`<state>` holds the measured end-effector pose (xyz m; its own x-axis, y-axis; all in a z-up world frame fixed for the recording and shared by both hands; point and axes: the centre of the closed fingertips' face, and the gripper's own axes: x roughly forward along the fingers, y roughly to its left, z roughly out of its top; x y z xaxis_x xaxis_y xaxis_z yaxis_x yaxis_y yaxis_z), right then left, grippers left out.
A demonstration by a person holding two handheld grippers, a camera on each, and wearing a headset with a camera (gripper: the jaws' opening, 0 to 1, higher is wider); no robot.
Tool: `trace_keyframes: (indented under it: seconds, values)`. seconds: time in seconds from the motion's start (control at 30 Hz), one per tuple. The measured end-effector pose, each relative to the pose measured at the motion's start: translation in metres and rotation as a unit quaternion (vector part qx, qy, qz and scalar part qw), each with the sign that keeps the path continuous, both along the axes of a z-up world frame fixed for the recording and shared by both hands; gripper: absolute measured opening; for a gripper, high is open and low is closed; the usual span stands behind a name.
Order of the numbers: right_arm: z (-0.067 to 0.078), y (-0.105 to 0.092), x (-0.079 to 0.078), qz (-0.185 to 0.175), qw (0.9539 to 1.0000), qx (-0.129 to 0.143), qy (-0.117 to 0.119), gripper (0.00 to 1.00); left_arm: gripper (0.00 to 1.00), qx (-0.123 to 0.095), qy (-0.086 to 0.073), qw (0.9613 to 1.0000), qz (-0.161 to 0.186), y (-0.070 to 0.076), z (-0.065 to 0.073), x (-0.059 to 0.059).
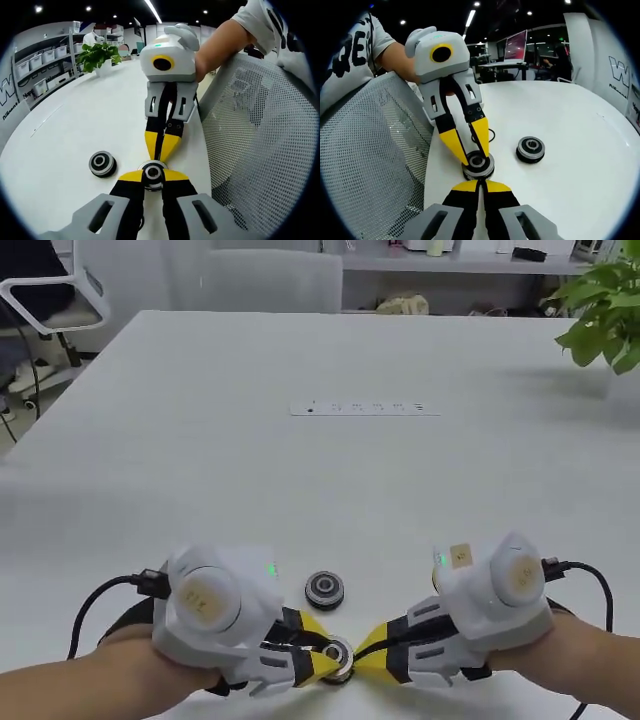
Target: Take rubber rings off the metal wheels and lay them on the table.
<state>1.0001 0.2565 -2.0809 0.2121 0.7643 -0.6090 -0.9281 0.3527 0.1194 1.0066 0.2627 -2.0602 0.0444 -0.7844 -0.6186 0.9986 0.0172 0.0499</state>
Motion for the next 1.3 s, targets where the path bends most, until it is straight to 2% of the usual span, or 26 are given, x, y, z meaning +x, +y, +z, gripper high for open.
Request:
trace_keyframes:
  seconds: [0.13,0.33,0.43,0.57,0.63,0.7,0.87,0.97,1.03,1.13,1.3]
  values:
    - [0.0,0.0,0.0,-0.003,1.0,0.0,0.0,0.0,0.07,0.0,-0.001,1.0,0.001,0.0,0.0,0.0]
    - [0.0,-0.001,0.003,-0.033,0.9983,0.024,0.04,0.0,0.07,-0.001,-0.001,1.0,0.001,0.0,0.0,0.0]
    - [0.001,-0.002,0.004,-0.058,0.9946,0.044,0.074,0.0,0.07,-0.003,0.0,1.0,0.002,0.0,0.0,0.0]
    - [0.003,-0.004,0.006,-0.076,0.9905,0.063,0.096,0.0,0.07,-0.002,0.001,1.0,0.002,0.0,0.0,0.0]
    - [0.005,-0.005,0.007,-0.08,0.9894,0.07,0.1,0.0,0.07,-0.003,0.001,1.0,0.002,0.0,0.0,0.0]
    - [0.006,-0.005,0.007,-0.09,0.9863,0.08,0.113,0.0,0.07,-0.003,0.001,1.0,0.002,0.0,0.0,0.0]
    - [0.009,-0.005,0.008,-0.097,0.9838,0.091,0.12,0.0,0.07,-0.002,0.001,1.0,0.003,0.0,0.0,0.0]
    - [0.016,-0.003,0.011,-0.108,0.9796,0.112,0.127,0.0,0.07,-0.001,0.001,1.0,0.004,0.0,0.0,0.0]
    - [0.014,-0.003,0.01,-0.106,0.9806,0.108,0.125,0.0,0.07,0.0,0.001,1.0,0.004,0.0,0.0,0.0]
    - [0.016,-0.002,0.009,-0.11,0.9784,0.115,0.132,0.0,0.07,0.0,0.001,1.0,0.004,0.0,0.0,0.0]
    - [0.018,-0.001,0.008,-0.109,0.9784,0.117,0.131,0.0,0.07,0.002,0.001,1.0,0.005,0.0,0.0,0.0]
